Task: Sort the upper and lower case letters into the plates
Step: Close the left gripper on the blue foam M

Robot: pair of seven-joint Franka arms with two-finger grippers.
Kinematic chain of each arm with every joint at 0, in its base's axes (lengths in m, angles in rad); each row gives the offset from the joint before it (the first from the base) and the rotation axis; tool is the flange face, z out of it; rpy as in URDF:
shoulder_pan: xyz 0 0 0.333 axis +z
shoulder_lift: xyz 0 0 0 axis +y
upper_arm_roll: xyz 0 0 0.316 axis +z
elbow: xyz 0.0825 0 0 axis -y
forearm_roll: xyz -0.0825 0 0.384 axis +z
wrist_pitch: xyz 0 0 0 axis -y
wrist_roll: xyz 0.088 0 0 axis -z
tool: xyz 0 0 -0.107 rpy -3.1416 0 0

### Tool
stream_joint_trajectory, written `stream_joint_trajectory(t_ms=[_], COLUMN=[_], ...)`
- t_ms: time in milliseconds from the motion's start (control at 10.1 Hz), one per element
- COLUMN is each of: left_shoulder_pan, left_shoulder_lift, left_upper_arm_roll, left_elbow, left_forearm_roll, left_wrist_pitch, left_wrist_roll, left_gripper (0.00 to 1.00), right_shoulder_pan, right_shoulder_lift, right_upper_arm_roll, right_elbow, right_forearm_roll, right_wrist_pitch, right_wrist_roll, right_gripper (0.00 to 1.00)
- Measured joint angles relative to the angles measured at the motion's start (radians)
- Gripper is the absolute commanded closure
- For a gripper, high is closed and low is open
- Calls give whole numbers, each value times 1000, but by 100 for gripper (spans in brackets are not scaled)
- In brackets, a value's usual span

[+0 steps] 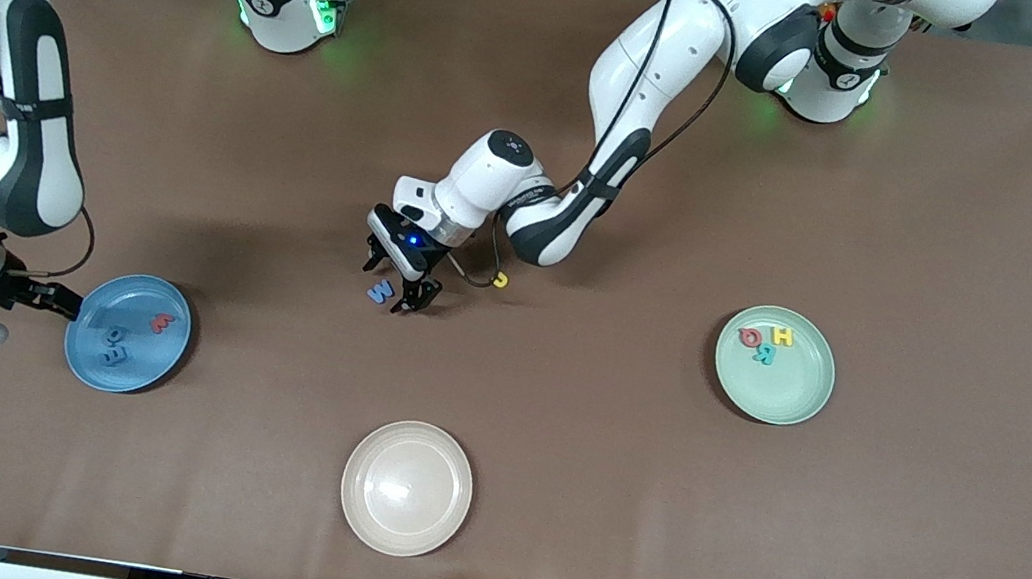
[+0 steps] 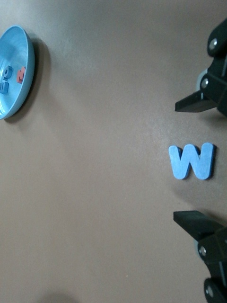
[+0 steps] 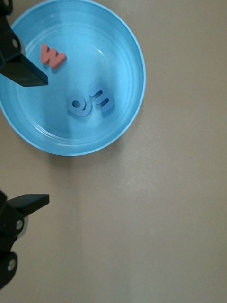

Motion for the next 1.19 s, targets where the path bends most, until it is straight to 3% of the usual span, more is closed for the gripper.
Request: stream_joint_trajectory(t_ms=[593, 791, 989, 1088, 1187], left_shoulder_pan=[-8, -9, -9, -9, -9], left_shoulder_lift=[41, 43, 44, 45, 46], left_upper_arm_roll=[59, 62, 63, 64, 65], left_elbow=[39, 42, 44, 46, 49], left_forearm_roll=[0, 0, 0, 0, 0], left_wrist_pitch=[0, 0, 0, -1, -1], left_wrist_roll=[-1, -1, -1, -1, -1], left_gripper=[33, 48, 49, 56, 72], right_shoulder_pan=[-1, -1, -1, -1, -1], right_shoulder_lift=[-74, -74, -74, -74, -74], right_upper_arm_roll=[2, 2, 2, 2, 2], right_elbow=[-63, -63, -65, -68, -69], right_forearm_roll=[0, 0, 0, 0, 0], right_wrist_pitch=[-18, -18, -18, -18, -18], right_wrist_roll=[0, 0, 0, 0, 0], right_gripper=[0, 0, 0, 0, 0])
